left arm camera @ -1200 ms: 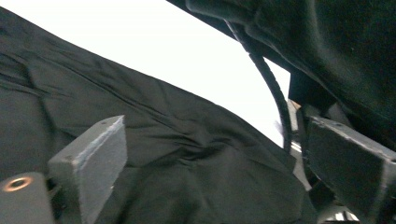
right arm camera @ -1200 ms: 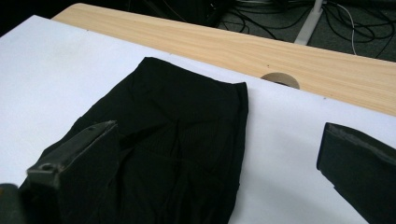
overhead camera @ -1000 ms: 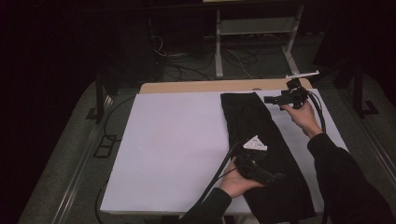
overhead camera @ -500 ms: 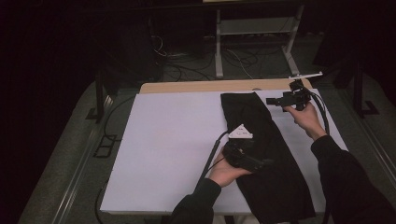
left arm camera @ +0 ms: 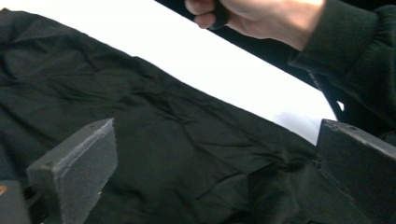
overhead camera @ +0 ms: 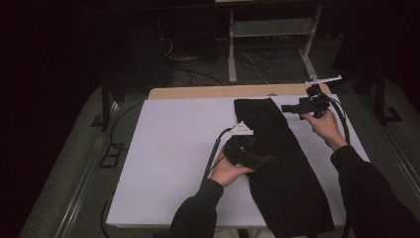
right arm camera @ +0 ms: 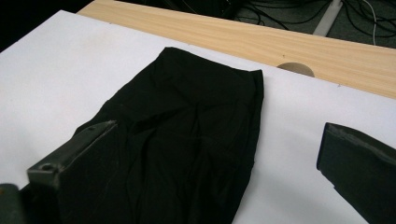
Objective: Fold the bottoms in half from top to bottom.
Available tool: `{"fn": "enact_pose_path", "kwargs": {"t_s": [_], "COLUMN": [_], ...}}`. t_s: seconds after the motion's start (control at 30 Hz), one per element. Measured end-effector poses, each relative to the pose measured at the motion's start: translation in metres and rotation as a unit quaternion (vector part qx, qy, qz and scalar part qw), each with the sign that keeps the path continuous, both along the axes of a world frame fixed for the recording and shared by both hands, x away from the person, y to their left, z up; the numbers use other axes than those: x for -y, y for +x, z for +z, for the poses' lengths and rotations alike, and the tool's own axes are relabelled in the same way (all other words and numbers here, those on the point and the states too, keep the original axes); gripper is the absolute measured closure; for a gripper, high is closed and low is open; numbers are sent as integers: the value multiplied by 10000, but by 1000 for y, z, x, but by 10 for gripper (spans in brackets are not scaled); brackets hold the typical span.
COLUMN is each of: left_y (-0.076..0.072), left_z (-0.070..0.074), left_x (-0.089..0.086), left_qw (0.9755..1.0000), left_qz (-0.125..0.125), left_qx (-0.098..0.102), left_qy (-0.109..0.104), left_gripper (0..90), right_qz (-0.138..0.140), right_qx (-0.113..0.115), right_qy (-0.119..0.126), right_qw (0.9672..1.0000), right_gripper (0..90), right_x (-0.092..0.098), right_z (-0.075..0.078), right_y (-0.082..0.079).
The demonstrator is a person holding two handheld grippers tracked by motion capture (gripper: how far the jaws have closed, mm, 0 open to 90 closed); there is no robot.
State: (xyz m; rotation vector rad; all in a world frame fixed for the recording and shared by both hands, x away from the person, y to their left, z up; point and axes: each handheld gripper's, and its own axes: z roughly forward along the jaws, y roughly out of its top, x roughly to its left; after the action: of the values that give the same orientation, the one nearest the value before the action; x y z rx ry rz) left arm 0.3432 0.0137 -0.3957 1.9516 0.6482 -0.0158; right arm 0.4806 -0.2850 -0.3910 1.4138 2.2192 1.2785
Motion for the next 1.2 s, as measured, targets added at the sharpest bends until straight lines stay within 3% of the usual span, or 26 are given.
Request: {"fn": "enact_pose_path", "kwargs": {"t_s": [0.23, 0.43, 0.57, 0.7, 0.97, 1.2], "left_y": [12, 26, 36, 44, 62, 78], "left_z": [5, 3, 2, -2, -7, -9], "left_x": [-13, -21, -27, -33, -40, -43], "left_qw": [9999, 9996, 9990, 9981, 9961, 9949], "left_qz": [129, 275, 432, 579, 842, 956], "left_qx": [73, 15, -51, -132, -273, -250], "left_qy": [25, 76, -111, -142, 46, 178], "left_gripper": [0, 0, 0, 0, 0, 0], "right_qz": [-43, -41, -39, -16, 0, -39], "right_qx": [-44, -158, -224, -267, -376, -423], "right_qy": [-23, -40, -87, -62, -52, 21], "right_qw": [10000, 9999, 9997, 9996, 9993, 9991], "right_gripper": [0, 0, 0, 0, 0, 0], "right_x": [3, 3, 2, 1, 1, 4], "right_z": [-2, -7, -10, -11, -10, -9], "right_y": [-2, -3, -2, -1, 3, 7]}}
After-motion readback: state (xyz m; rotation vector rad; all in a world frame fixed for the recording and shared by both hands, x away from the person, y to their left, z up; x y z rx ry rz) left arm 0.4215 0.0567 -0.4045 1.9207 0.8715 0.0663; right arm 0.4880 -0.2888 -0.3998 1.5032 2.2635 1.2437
